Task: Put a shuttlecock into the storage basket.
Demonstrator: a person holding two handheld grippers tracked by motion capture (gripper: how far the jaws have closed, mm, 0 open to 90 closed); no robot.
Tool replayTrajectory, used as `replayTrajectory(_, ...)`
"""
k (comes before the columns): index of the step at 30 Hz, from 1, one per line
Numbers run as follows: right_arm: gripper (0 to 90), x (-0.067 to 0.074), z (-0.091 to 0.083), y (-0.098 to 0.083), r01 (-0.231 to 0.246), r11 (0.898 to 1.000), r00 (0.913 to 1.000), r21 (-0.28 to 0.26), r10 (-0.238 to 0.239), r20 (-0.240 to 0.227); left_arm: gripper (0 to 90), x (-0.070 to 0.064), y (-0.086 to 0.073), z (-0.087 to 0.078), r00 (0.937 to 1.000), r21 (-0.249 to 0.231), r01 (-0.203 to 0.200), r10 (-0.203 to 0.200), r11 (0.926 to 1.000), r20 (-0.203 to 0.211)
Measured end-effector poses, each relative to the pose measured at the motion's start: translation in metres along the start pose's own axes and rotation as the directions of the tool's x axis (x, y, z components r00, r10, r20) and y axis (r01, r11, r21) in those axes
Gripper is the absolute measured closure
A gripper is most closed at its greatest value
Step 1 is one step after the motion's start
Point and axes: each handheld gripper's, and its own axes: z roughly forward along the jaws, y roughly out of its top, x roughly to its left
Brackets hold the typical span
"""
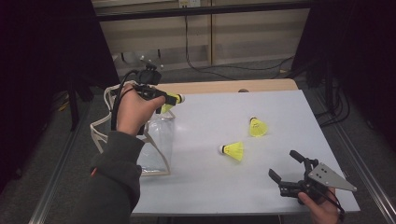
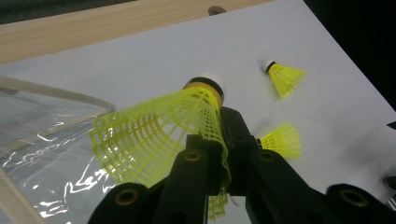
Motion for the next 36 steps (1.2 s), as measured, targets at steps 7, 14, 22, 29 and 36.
replayTrajectory(7,1.6,0.0,0.0,0.0,-0.002,1.0,1.0,-0.004,0.002,0.0,88.5,0.004,0.002,-0.003,1.0,-0.001,0.003,-0.003,1.0,-0.008)
replayTrajectory(14,1.6,0.0,0.0,0.0,0.002,1.0,1.0,-0.005,-0.002,-0.001,88.5,0.008,0.003,-0.009,0.9997,-0.005,0.011,-0.011,0.9999,-0.02)
replayTrajectory(22,1.6,0.0,0.0,0.0,0.001,1.0,1.0,-0.004,-0.001,0.001,88.4,0.01,0.004,-0.014,0.9993,-0.007,0.012,-0.012,0.9999,-0.034)
replayTrajectory(29,1.6,0.0,0.0,0.0,0.002,1.0,1.0,-0.002,-0.002,0.001,88.4,0.014,0.005,-0.019,0.9989,-0.005,0.019,-0.02,0.9998,-0.042)
replayTrajectory(36,1.6,0.001,0.0,0.0,0.002,1.0,1.0,-0.001,-0.002,0.001,88.4,0.015,0.005,-0.022,0.9986,-0.007,0.021,-0.021,0.9998,-0.049)
